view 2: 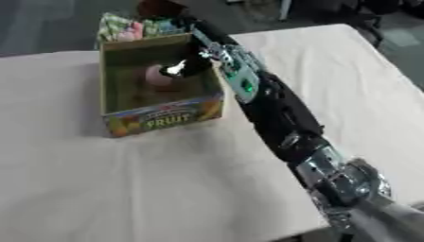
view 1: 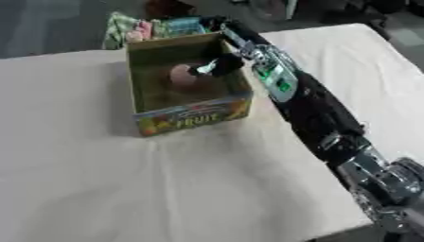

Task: Pick up objects on the table and place them in the box.

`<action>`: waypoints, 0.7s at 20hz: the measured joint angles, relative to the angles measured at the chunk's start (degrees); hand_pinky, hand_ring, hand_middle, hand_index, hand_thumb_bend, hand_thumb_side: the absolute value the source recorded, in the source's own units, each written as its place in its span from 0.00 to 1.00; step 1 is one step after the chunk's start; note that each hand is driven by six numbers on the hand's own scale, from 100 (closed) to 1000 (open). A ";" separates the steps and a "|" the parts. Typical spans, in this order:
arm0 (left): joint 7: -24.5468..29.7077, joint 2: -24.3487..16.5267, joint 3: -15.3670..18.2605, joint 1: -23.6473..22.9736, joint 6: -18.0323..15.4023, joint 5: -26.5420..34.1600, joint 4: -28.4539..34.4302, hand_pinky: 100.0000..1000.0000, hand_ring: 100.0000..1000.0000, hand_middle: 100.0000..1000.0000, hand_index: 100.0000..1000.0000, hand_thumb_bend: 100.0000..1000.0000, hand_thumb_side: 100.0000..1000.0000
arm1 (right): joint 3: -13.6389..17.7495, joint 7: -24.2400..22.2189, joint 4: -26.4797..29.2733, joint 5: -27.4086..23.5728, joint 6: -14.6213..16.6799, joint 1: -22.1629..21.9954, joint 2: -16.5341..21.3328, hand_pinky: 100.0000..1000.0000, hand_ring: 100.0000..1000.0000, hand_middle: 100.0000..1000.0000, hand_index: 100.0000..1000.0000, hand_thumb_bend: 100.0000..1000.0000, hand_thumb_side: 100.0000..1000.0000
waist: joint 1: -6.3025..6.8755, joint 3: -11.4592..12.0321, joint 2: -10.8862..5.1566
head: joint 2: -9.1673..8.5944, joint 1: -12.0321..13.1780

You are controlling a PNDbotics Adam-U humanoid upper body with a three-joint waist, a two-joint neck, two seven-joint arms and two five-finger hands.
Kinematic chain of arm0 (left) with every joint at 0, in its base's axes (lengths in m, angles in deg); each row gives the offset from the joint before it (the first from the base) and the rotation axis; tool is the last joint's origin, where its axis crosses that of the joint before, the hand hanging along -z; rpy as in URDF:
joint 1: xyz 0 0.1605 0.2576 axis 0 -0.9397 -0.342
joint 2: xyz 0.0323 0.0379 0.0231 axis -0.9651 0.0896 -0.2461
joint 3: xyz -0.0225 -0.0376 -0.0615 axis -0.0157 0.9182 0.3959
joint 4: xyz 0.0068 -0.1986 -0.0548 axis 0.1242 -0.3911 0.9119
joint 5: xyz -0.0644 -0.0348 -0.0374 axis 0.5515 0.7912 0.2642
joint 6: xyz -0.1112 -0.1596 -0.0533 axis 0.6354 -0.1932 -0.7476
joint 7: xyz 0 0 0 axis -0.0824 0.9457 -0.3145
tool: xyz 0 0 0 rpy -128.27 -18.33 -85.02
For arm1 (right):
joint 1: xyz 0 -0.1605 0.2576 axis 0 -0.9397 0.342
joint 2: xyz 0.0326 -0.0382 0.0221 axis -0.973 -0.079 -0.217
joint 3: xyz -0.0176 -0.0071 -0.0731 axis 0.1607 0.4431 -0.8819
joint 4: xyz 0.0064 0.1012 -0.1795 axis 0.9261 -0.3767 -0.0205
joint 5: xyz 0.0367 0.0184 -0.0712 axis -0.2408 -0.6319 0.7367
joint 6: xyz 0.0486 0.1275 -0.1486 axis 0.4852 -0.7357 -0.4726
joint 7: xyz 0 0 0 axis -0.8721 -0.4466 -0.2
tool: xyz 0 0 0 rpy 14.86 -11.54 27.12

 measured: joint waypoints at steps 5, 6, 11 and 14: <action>-0.27 0.02 0.34 -0.42 -0.05 0.00 -0.01 0.53 0.53 0.58 0.72 0.39 0.00 | 3.96 3.94 6.65 -4.41 -2.67 -5.13 3.54 0.71 0.81 0.77 0.90 0.39 0.25 | 0.42 -1.23 -0.01 | 0.00 0.71; -0.34 0.02 0.38 -0.46 -0.08 0.00 -0.01 0.53 0.53 0.58 0.72 0.39 0.00 | 4.91 4.82 7.94 -5.29 -3.45 -6.38 4.12 0.70 0.80 0.76 0.89 0.38 0.25 | 0.52 -1.46 -0.01 | 0.00 0.88; -0.63 0.35 0.66 -0.69 -0.07 0.00 -0.02 0.53 0.53 0.58 0.72 0.39 0.00 | 9.17 9.23 13.35 -9.76 -7.39 -12.44 5.76 0.68 0.79 0.75 0.88 0.35 0.25 | 0.76 -2.10 -0.02 | 0.01 1.42; -0.69 0.46 0.69 -0.83 -0.05 0.00 -0.02 0.53 0.53 0.58 0.72 0.39 0.00 | 10.39 11.64 16.10 -12.61 -8.94 -15.36 6.31 0.67 0.77 0.74 0.88 0.34 0.25 | 0.91 -2.20 -0.02 | 0.02 1.53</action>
